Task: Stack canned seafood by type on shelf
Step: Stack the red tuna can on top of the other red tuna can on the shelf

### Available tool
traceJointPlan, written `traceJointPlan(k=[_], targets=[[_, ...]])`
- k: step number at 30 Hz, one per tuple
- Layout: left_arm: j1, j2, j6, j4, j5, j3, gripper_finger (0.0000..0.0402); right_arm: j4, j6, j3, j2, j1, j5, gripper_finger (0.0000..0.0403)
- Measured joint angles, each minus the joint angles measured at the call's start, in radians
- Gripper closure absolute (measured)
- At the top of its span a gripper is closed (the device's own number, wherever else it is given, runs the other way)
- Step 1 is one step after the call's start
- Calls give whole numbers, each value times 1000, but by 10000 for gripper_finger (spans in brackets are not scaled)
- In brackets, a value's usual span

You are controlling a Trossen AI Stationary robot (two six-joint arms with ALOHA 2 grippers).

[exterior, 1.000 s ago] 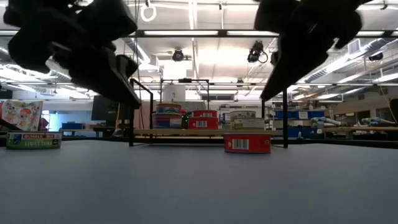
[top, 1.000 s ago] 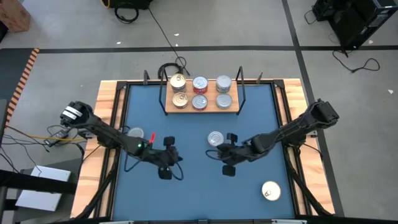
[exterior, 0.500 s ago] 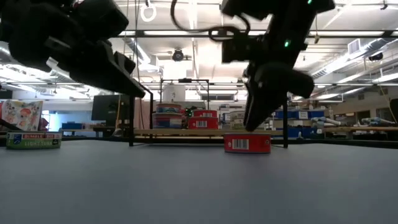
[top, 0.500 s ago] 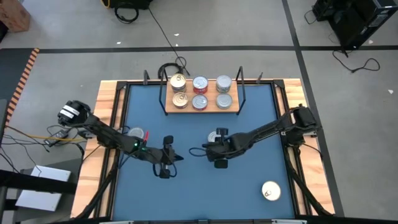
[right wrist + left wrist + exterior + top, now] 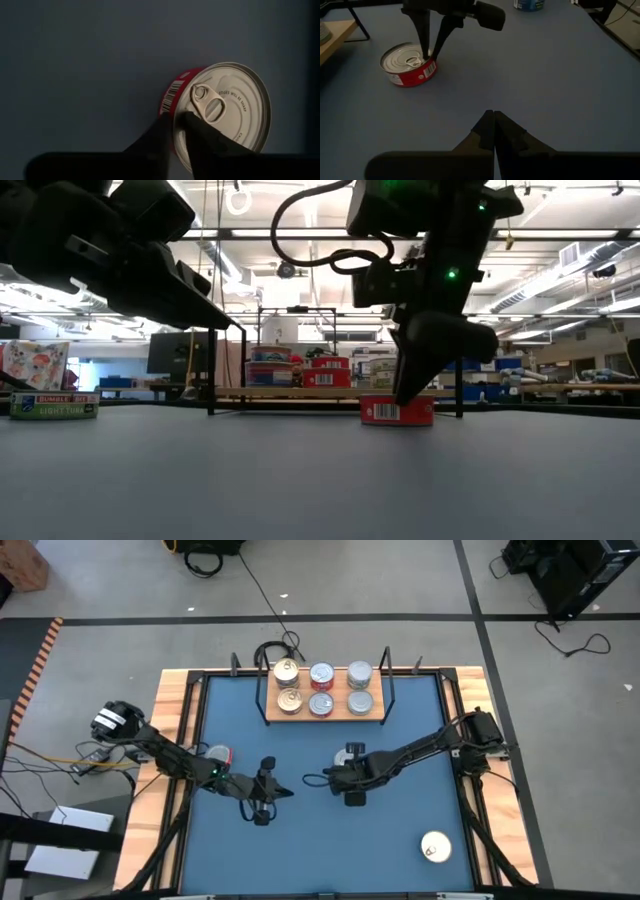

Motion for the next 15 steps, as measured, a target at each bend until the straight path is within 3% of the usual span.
traceJointPlan(k=[6, 15], targets=[[0, 0, 0, 5, -5, 0, 396, 1, -63, 1, -2, -17, -20, 396], [0, 0, 0, 5, -8, 0, 396, -8, -97, -5, -34, -19, -29, 400]])
